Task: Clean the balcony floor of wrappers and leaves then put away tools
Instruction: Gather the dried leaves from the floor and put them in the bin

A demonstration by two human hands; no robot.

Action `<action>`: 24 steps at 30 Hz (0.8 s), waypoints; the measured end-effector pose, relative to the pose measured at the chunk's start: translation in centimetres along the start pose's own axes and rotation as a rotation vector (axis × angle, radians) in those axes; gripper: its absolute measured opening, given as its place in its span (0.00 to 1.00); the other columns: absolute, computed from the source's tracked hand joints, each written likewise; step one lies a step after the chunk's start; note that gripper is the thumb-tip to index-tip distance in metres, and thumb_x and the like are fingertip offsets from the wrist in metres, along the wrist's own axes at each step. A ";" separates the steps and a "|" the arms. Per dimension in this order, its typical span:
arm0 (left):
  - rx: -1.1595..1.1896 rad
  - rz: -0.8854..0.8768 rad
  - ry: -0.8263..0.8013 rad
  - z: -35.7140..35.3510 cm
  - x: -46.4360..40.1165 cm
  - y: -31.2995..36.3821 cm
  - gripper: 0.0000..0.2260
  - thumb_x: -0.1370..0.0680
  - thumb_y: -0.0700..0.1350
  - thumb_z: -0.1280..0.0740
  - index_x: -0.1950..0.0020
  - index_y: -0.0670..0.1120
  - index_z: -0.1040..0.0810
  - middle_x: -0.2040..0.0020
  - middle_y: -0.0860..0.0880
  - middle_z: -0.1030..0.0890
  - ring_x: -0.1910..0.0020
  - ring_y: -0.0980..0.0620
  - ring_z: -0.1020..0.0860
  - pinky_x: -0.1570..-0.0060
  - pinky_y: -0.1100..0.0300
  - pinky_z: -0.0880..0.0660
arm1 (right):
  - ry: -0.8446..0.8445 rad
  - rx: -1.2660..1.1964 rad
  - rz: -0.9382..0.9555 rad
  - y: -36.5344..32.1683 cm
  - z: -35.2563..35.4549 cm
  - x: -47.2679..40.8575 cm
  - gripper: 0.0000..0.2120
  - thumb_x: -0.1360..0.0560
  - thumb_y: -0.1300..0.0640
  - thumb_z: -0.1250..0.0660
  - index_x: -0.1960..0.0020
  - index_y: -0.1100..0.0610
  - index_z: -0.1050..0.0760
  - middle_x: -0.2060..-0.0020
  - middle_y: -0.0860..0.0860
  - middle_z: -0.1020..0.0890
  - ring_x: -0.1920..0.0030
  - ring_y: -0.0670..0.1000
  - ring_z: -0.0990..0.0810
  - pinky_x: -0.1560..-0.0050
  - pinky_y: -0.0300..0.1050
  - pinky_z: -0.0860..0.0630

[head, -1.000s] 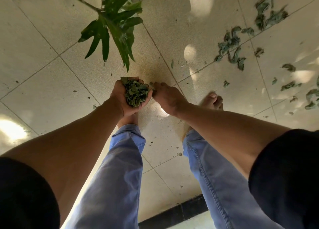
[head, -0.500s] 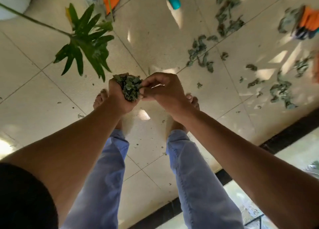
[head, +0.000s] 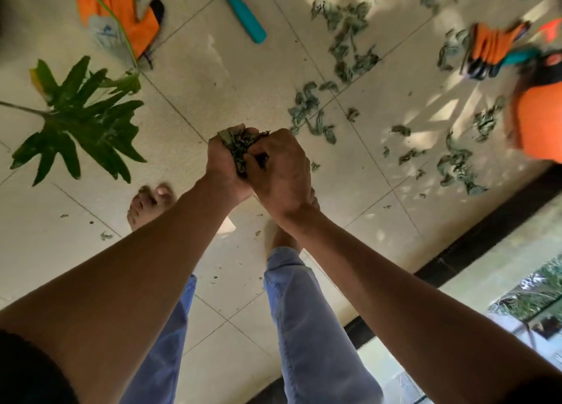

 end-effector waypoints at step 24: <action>0.121 0.097 -0.089 -6.3 -13.1 -0.3 0.09 0.22 0.45 0.38 0.61 0.46 0.23 0.57 0.47 0.24 0.59 0.46 0.21 0.59 0.56 0.20 | -0.236 0.525 0.098 17.5 2.4 -26.6 0.38 0.27 0.37 0.34 0.21 0.37 0.45 0.18 0.55 0.49 0.21 0.69 0.51 0.30 0.73 0.35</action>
Point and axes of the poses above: each hand's wrist, its own x-axis away from the middle knuckle, its own z-axis out of the back of the hand, y = z × x, the point moved 6 cm from there along -x, towards the middle knuckle
